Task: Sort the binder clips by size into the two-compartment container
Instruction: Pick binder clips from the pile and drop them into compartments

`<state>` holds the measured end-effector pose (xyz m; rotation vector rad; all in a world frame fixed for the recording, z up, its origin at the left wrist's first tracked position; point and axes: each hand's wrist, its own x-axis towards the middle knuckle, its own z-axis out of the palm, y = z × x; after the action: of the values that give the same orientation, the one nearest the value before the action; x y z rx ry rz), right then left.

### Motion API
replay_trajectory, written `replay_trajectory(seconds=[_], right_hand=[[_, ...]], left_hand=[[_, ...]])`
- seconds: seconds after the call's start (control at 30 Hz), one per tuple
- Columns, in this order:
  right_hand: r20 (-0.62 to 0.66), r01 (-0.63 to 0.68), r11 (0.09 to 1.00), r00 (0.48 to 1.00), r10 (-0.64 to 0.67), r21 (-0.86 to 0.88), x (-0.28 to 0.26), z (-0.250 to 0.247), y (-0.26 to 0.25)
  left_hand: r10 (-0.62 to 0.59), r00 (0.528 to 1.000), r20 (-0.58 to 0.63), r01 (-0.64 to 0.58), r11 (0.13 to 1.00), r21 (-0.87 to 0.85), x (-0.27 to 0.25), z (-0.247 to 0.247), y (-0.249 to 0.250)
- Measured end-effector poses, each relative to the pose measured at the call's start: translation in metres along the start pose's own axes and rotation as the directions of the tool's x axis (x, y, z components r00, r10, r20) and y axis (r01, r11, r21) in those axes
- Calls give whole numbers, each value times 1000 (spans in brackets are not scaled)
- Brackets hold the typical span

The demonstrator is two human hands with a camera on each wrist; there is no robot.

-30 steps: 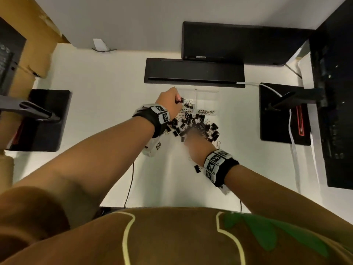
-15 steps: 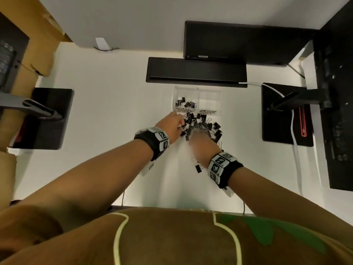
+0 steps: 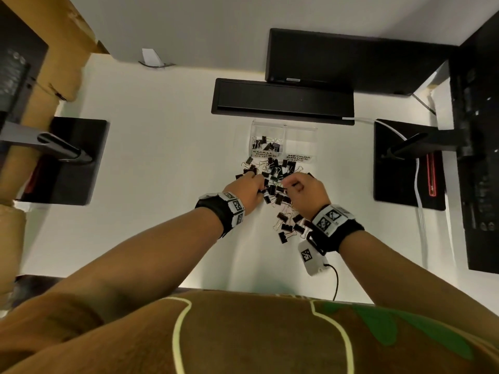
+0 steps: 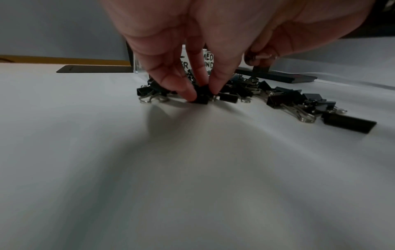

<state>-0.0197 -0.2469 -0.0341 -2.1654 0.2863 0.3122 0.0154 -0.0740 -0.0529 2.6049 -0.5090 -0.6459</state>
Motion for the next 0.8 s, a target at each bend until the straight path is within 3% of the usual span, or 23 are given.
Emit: replay_trajectory(seconds=[0.07,0.13,0.2,0.23,0.3,0.33,0.47,0.6,0.8], right_hand=[[-7,-145,969,989,149,199,8,-7,-3],[57,-272,874,961,272,402,14,-12,-10],[129,-325,815,945,301,479,18,-9,-16],[139,-304,860,953,271,409,19,-6,-18],[131,-112,992,986,103,61,18,5,-18],[150,-6,994,988,22,-111,16,11,-18],[369,260,825,927,-67,-502,10,27,-15],[396,291,764,917,-51,-575,9,32,-10],[349,268,843,931,-102,-468,8,32,-8]], left_hand=[[-7,1000,-9,6,996,-88,-1,0,-4],[-58,998,-32,50,978,-204,-2,-2,-7],[-154,986,-70,123,936,-329,-3,-6,-8],[-202,975,-89,153,911,-384,-4,-9,-8],[-272,957,-98,205,876,-436,-4,-15,-11],[-292,952,-90,227,873,-432,-5,-17,-13],[-328,942,-62,271,860,-431,-5,-21,-23],[-331,942,-56,278,863,-421,-10,-17,-22],[-248,969,-14,236,937,-257,-17,-4,-9]])
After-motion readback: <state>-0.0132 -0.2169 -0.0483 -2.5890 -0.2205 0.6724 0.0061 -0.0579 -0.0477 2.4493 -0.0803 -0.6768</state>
